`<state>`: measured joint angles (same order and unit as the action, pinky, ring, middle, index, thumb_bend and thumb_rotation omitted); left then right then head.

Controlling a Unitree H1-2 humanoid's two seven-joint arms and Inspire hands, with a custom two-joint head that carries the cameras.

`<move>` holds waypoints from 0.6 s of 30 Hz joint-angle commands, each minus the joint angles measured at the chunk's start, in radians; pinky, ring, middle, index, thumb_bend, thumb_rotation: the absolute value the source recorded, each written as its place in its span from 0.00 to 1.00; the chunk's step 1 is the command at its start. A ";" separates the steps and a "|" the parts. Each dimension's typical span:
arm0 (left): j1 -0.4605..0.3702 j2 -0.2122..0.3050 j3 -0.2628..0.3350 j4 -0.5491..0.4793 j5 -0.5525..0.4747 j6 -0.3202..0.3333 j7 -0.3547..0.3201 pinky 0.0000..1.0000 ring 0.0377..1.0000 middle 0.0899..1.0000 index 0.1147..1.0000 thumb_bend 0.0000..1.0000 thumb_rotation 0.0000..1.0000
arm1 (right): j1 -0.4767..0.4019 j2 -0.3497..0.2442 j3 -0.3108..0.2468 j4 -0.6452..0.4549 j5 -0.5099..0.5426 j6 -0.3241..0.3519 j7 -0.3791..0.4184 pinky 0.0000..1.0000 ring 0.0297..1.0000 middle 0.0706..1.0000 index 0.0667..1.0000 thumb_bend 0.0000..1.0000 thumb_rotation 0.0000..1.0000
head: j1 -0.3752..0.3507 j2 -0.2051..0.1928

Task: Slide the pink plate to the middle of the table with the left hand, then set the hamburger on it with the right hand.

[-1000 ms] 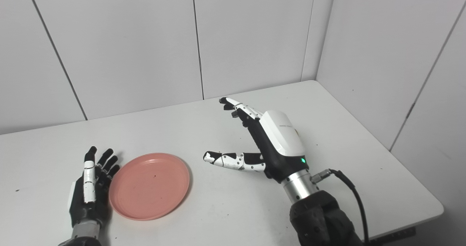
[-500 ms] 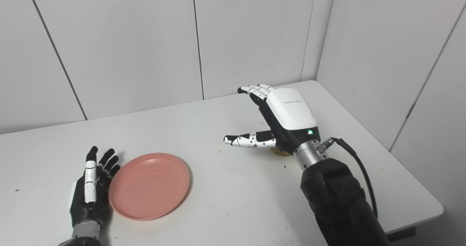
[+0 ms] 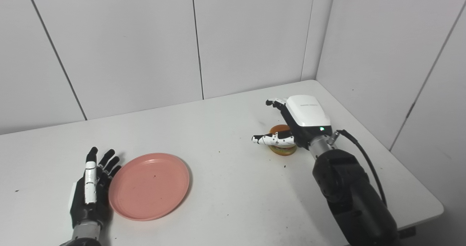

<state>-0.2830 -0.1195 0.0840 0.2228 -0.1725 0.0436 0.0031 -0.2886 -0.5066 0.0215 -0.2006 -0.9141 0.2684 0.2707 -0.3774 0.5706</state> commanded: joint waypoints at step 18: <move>0.003 -0.004 0.000 -0.018 -0.002 0.023 0.009 0.87 0.87 0.84 1.00 0.64 0.85 | -0.069 -0.060 0.028 0.155 0.040 -0.040 -0.158 0.62 0.75 0.77 0.76 0.87 0.68 | 0.017 0.003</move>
<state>-0.2821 -0.1194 0.0853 0.2156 -0.1732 0.0511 0.0028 -0.3079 -0.5319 0.0529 -0.0381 -0.8706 0.2574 0.1370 -0.3636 0.5737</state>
